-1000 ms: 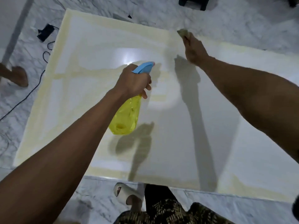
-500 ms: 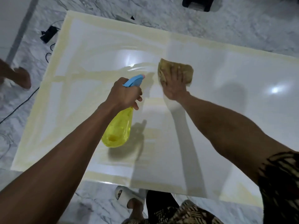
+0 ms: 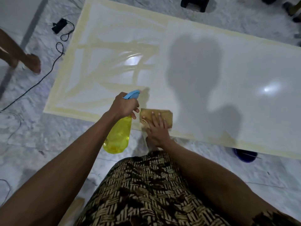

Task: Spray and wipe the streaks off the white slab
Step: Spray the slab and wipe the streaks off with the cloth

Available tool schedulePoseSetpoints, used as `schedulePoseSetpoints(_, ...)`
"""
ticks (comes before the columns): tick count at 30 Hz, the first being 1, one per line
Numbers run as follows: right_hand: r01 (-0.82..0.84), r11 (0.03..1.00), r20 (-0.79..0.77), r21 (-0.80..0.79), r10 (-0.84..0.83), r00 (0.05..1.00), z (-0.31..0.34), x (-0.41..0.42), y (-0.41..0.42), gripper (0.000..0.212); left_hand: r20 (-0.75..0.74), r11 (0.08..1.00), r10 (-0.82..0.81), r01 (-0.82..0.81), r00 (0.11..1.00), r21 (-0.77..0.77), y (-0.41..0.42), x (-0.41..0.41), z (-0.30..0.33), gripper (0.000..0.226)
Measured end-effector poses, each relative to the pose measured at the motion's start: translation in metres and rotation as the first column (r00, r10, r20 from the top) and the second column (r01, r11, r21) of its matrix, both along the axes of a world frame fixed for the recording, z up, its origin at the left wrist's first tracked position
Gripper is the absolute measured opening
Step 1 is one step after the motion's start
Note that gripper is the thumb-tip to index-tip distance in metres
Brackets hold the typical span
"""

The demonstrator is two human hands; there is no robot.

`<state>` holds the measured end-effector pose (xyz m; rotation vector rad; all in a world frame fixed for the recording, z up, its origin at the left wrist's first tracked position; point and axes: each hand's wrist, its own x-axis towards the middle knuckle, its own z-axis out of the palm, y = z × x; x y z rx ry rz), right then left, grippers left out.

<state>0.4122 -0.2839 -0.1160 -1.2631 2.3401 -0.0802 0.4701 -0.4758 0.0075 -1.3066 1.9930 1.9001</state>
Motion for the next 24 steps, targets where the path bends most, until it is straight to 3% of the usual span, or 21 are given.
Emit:
schedulePoseSetpoints(2,0.116,0.992,0.133,0.042,-0.121,0.984,0.016,-0.014,-0.009,0.052,-0.012,0.999,-0.014,0.014,1.0,-0.034,-0.001,0.0,0.008,0.032)
schedulePoseSetpoints(4,0.244,0.968,0.214,-0.054,-0.228,0.95,0.038,-0.036,-0.018,0.053,-0.009,0.998,-0.015,0.014,1.0,-0.058,-0.009,-0.007,0.015,0.017)
schedulePoseSetpoints(7,0.484,0.852,0.515,-0.2,-0.329,0.792,0.073,-0.082,-0.041,0.04,-0.03,0.995,-0.029,0.026,0.999,-0.093,-0.024,-0.027,0.028,0.016)
schedulePoseSetpoints(9,0.617,0.768,0.56,-0.171,-0.439,0.702,0.088,-0.128,-0.067,0.034,-0.043,0.995,-0.024,0.019,0.999,-0.103,-0.038,-0.047,0.034,0.026)
schedulePoseSetpoints(13,0.637,0.723,0.481,-0.269,-0.472,0.739,0.097,-0.232,-0.131,0.041,-0.074,0.994,-0.023,0.015,0.997,-0.106,-0.071,-0.095,0.04,0.053)
schedulePoseSetpoints(18,0.426,0.839,0.318,-0.339,-0.324,0.891,0.1,-0.363,-0.229,0.048,-0.141,0.996,0.023,-0.035,0.99,-0.084,-0.127,-0.166,0.035,0.057)
schedulePoseSetpoints(21,0.371,0.89,0.243,-0.267,-0.31,0.919,0.065,-0.43,-0.291,0.05,-0.172,0.994,0.057,-0.071,0.983,-0.081,-0.161,-0.2,0.024,0.06)
schedulePoseSetpoints(24,0.255,0.965,0.077,-0.066,-0.25,0.965,0.016,-0.446,-0.327,0.054,-0.186,0.991,0.075,-0.094,0.98,-0.094,-0.187,-0.222,0.007,0.061)
